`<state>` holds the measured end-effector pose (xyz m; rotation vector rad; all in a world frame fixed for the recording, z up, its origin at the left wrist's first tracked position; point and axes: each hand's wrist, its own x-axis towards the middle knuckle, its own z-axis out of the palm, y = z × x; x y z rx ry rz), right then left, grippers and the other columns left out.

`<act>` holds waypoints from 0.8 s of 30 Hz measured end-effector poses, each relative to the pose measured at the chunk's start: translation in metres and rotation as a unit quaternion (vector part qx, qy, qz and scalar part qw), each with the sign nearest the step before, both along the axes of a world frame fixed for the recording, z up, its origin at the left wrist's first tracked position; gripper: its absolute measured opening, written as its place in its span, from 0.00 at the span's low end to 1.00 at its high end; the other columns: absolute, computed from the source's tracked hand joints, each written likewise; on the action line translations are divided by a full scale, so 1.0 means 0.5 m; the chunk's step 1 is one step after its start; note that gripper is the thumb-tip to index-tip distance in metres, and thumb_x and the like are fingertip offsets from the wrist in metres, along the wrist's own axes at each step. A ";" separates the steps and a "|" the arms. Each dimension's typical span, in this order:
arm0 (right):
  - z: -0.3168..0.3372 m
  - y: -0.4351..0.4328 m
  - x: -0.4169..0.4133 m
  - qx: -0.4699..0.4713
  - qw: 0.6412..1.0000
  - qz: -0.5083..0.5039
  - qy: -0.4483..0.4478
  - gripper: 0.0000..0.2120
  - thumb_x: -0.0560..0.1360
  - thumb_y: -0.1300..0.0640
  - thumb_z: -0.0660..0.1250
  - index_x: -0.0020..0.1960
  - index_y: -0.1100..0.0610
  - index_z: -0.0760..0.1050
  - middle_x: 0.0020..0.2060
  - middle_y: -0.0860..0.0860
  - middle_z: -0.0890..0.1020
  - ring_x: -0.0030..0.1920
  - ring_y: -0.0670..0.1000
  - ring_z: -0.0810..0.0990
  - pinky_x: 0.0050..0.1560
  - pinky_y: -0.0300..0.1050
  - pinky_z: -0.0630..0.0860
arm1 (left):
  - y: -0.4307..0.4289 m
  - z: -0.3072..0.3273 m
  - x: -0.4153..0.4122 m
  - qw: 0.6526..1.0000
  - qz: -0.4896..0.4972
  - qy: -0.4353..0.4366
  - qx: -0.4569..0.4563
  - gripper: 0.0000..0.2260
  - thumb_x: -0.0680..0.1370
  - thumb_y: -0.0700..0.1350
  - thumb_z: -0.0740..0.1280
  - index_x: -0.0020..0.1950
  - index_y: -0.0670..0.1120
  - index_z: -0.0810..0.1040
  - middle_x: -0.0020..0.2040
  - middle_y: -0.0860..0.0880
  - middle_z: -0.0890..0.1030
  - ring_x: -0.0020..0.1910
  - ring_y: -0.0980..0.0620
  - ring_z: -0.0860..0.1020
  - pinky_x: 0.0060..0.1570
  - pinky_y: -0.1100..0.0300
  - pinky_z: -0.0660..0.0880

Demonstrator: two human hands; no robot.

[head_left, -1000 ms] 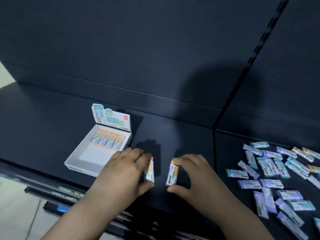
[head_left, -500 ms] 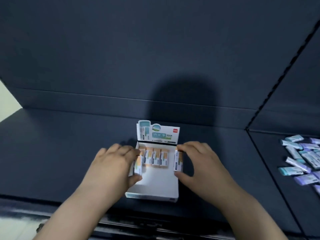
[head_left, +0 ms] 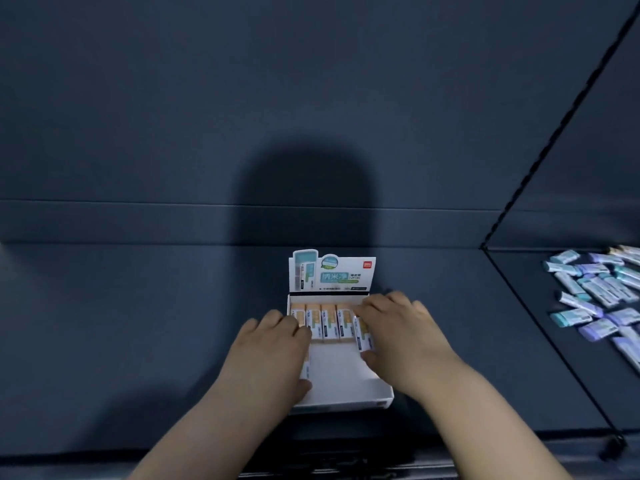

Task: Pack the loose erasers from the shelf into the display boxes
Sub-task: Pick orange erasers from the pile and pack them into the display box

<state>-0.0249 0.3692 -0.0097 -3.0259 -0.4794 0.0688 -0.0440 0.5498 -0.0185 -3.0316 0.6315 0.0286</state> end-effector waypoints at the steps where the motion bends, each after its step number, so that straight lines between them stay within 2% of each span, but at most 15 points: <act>1: -0.004 0.004 0.004 -0.011 1.000 -0.005 0.002 0.24 0.74 0.53 0.63 0.68 0.47 0.63 0.64 0.43 0.68 0.65 0.50 0.62 0.61 0.43 0.60 | 0.002 0.000 0.001 1.000 -0.005 0.002 0.009 0.23 0.74 0.55 0.63 0.67 0.51 0.65 0.64 0.52 0.68 0.65 0.50 0.62 0.60 0.57 0.60; 5: -0.016 0.014 0.015 -0.044 0.999 -0.016 0.005 0.25 0.73 0.55 0.63 0.69 0.46 0.62 0.64 0.43 0.68 0.65 0.50 0.62 0.63 0.45 0.59 | 0.008 0.006 -0.001 0.999 -0.015 0.027 0.014 0.22 0.74 0.55 0.65 0.66 0.51 0.66 0.62 0.52 0.69 0.63 0.50 0.63 0.59 0.56 0.61; 9: -0.023 0.014 0.016 -0.048 0.998 -0.027 -0.002 0.26 0.73 0.56 0.63 0.69 0.46 0.62 0.64 0.42 0.68 0.66 0.50 0.62 0.63 0.45 0.59 | 0.009 0.010 -0.002 0.999 -0.016 0.036 0.000 0.18 0.74 0.52 0.64 0.61 0.49 0.69 0.61 0.51 0.68 0.62 0.50 0.63 0.57 0.57 0.62; 15: -0.027 0.021 0.013 -0.071 0.997 -0.024 -0.029 0.20 0.72 0.57 0.62 0.64 0.47 0.68 0.61 0.44 0.71 0.62 0.49 0.65 0.58 0.44 0.60 | 0.004 0.011 0.002 0.997 -0.023 0.067 -0.004 0.20 0.73 0.54 0.66 0.61 0.48 0.69 0.60 0.50 0.68 0.60 0.50 0.64 0.56 0.59 0.63; 20: -0.030 0.019 0.015 -0.048 0.998 -0.023 -0.032 0.17 0.73 0.58 0.63 0.61 0.48 0.72 0.58 0.45 0.71 0.60 0.50 0.67 0.54 0.41 0.59 | 0.001 0.007 0.001 0.995 -0.014 0.089 -0.042 0.16 0.75 0.49 0.66 0.60 0.45 0.70 0.60 0.49 0.69 0.60 0.51 0.64 0.54 0.61 0.66; 24: -0.039 0.021 0.015 -0.031 0.998 -0.032 -0.041 0.14 0.72 0.59 0.63 0.57 0.51 0.74 0.58 0.45 0.72 0.58 0.51 0.68 0.51 0.40 0.59 | 0.001 0.006 0.001 0.992 0.002 0.105 -0.067 0.17 0.75 0.48 0.66 0.61 0.46 0.70 0.59 0.49 0.68 0.59 0.51 0.64 0.51 0.61 0.69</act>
